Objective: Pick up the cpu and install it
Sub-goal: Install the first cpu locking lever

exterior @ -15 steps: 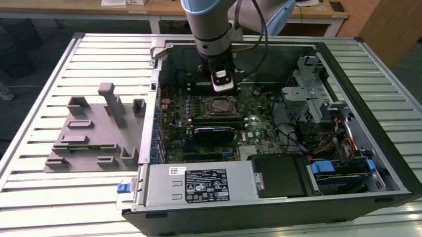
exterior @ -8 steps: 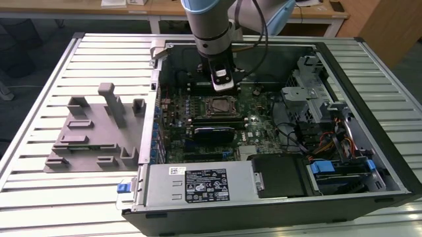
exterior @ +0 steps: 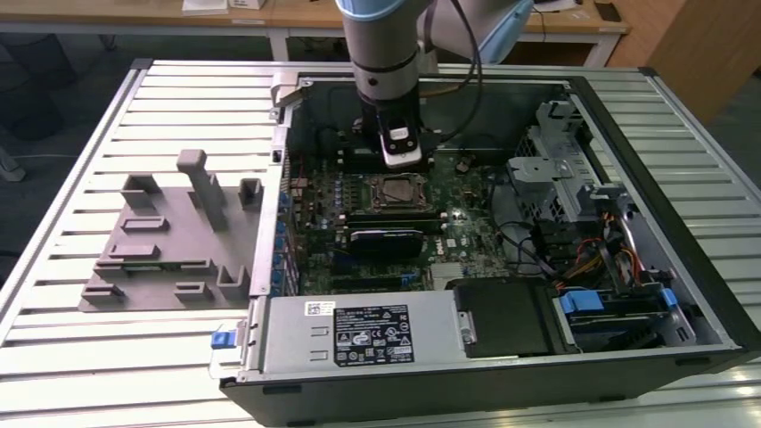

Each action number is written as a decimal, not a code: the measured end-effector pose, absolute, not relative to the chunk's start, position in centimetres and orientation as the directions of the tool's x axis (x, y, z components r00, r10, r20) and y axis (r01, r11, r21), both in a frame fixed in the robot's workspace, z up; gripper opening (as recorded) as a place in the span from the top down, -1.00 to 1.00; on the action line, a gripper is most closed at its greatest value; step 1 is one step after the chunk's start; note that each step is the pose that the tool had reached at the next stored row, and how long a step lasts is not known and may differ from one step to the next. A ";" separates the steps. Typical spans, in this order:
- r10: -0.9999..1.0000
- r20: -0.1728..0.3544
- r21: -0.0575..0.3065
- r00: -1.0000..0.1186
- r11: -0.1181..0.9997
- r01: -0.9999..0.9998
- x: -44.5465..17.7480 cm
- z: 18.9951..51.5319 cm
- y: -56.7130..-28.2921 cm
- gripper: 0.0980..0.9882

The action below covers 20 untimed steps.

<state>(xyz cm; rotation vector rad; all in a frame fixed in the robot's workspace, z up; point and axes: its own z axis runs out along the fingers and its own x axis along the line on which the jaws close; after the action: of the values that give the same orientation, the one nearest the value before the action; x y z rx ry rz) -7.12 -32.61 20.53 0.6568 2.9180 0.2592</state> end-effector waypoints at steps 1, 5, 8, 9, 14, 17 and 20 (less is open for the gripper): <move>0.435 -0.100 0.192 -0.895 0.891 0.411 -7.1 20.5 -32.8 0.98; 0.433 -0.107 0.175 -0.895 0.894 0.412 -7.1 20.5 -33.5 0.98; 0.432 -0.110 0.165 -0.895 0.896 0.412 -7.1 20.5 -34.1 0.98; 0.431 -0.110 0.161 -0.895 0.897 0.412 -7.1 20.5 -34.3 0.98; 0.429 -0.095 0.133 -0.898 0.900 0.416 -7.1 20.5 -34.9 0.98; 0.429 -0.060 0.111 -0.901 0.900 0.421 -7.0 20.5 -34.9 0.98; 0.429 -0.056 0.109 -0.902 0.900 0.421 -7.0 20.5 -34.9 0.98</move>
<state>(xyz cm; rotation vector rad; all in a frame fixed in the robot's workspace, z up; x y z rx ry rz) -7.02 -34.94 20.50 0.6690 2.9855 0.1441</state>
